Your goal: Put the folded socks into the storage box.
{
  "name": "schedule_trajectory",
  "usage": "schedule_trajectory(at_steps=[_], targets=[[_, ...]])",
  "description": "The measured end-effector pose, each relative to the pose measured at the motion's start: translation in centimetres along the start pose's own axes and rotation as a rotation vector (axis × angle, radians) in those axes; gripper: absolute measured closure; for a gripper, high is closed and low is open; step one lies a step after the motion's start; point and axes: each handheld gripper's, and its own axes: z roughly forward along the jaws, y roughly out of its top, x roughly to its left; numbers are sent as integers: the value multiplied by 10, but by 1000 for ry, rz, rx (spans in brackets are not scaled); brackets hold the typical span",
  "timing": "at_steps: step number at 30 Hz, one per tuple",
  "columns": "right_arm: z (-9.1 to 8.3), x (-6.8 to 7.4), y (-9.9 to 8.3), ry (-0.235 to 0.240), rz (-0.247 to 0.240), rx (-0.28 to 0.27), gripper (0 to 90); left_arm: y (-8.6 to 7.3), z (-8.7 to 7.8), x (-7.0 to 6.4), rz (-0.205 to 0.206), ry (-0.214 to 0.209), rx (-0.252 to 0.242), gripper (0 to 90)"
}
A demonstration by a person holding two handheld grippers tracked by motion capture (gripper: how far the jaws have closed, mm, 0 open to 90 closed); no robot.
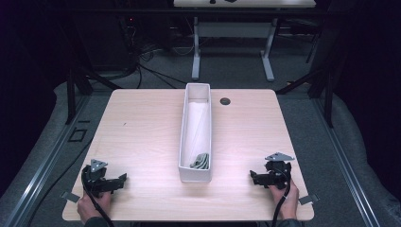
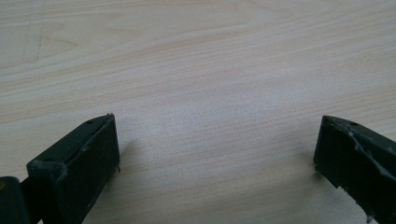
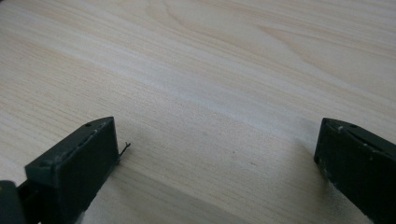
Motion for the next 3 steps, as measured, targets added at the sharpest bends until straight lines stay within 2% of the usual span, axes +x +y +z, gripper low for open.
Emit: schedule_trajectory(at_steps=[3], targets=[[-1,1,-2,-25,11,-13,0,0,0,0,0,0,0,2]])
